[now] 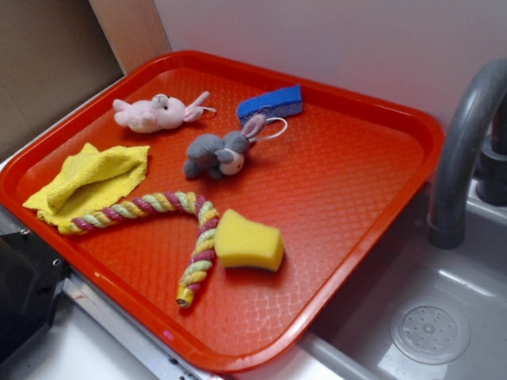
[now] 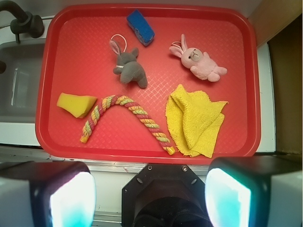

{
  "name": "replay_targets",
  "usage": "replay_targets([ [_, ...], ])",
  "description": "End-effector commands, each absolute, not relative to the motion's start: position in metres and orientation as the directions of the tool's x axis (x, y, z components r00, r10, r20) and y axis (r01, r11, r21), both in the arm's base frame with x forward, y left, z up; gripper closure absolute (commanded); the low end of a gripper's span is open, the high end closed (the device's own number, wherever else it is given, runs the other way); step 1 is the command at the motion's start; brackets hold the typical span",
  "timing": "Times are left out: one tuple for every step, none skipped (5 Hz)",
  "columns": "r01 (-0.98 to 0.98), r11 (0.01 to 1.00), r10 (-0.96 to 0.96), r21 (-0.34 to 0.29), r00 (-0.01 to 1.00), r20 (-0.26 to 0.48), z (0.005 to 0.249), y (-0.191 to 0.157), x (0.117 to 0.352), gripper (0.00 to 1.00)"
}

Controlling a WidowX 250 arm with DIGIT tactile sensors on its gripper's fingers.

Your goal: Grab the gray animal.

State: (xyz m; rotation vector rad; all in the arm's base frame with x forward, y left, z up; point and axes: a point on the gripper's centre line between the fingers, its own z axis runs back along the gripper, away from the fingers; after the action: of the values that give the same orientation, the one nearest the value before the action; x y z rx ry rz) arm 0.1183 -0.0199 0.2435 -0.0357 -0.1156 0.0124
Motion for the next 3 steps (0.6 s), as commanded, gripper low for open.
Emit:
replay_targets([
  [-0.010, 0.999, 0.014, -0.036, 0.993, 0.115, 0.243, -0.020, 0.118, 0.00],
  [0.081, 0.994, -0.071, -0.068, 0.987, 0.146, 0.217, -0.025, 0.138, 0.00],
  [0.109, 0.993, -0.100, -0.035, 0.974, 0.204, 0.196, -0.030, 0.164, 0.00],
])
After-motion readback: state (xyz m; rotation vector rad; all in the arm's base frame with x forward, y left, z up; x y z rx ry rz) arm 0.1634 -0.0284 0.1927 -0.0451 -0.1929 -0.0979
